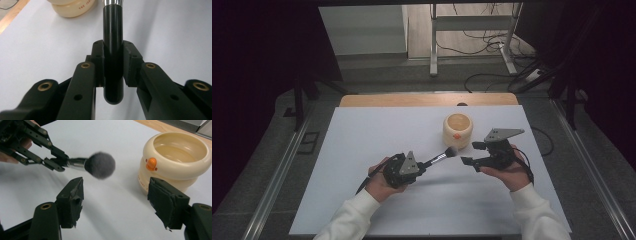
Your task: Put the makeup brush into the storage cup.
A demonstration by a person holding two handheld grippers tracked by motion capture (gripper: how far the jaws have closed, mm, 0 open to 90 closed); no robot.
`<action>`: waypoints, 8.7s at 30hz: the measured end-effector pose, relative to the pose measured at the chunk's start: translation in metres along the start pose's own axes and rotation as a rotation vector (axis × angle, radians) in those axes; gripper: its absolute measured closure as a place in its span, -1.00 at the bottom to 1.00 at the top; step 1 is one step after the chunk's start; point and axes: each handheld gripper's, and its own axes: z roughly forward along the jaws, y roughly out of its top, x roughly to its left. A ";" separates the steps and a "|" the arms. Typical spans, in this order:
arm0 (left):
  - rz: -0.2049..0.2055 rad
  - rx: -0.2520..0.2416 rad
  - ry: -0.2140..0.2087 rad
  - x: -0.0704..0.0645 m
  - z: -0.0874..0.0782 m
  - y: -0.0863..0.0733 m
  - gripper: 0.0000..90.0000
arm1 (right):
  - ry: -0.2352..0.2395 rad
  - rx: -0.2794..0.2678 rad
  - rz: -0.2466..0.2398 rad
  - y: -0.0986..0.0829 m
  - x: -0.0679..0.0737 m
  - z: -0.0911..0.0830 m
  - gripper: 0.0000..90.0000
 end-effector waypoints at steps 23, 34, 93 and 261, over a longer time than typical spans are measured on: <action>-0.094 -0.059 -0.008 0.010 -0.011 -0.006 0.66 | -0.022 -0.008 -0.005 -0.009 -0.003 0.008 -0.40; -0.129 -0.082 -0.014 0.012 -0.012 -0.006 0.66 | -0.002 -0.034 -0.018 -0.010 0.005 0.017 -0.40; -0.165 -0.158 -0.075 -0.005 0.011 0.010 0.28 | 0.297 -0.331 0.179 -0.002 0.027 0.052 0.56; -0.463 -0.071 0.164 0.022 -0.062 -0.100 -0.59 | -0.058 -0.548 0.288 0.034 -0.075 0.001 0.56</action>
